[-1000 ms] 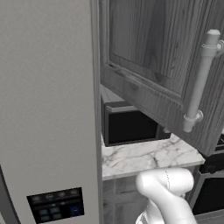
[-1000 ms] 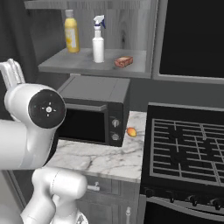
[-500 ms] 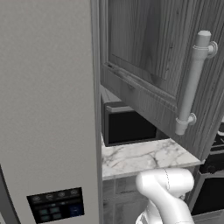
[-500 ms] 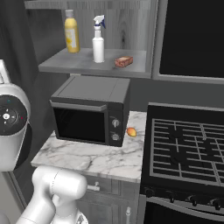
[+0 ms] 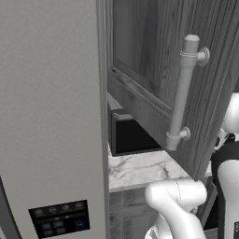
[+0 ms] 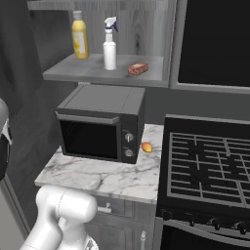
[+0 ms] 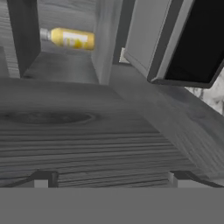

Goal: Pick the spray and bar soap from the cabinet and place them on the counter.

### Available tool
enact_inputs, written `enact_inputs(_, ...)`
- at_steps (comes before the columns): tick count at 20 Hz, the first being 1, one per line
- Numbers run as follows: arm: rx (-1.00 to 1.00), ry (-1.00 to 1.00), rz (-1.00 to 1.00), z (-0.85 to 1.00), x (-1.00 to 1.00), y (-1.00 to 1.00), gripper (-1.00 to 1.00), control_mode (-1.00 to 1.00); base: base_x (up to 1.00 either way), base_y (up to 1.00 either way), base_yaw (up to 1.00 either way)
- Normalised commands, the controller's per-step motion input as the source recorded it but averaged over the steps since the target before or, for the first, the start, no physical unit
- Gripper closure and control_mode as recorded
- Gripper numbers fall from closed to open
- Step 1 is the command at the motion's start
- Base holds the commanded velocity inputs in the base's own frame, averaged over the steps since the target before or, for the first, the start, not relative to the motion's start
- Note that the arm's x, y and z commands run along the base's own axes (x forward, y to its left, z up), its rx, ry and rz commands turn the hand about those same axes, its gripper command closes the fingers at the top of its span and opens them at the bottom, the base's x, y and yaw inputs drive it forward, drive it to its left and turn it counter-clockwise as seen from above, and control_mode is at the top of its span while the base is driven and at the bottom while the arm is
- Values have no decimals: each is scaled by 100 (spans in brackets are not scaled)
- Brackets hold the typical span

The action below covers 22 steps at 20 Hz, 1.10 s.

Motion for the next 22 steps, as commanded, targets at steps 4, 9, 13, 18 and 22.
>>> enact_inputs(4, 3, 7, 9, -1, 0, 46, -100, -100, 0, 0, 0)
enact_inputs(9, 2, 5, 7, 0, 0, 44, -100, -100, 0, 0, 0)
enact_inputs(13, 1, -3, 5, 10, -1, 4, -100, -100, 0, 0, 0)
enact_inputs(18, 0, -10, 4, 9, -12, -29, -100, -100, 0, 0, 0)
enact_inputs(22, -3, -11, 6, 7, -6, -30, -100, -100, 0, 0, 0)
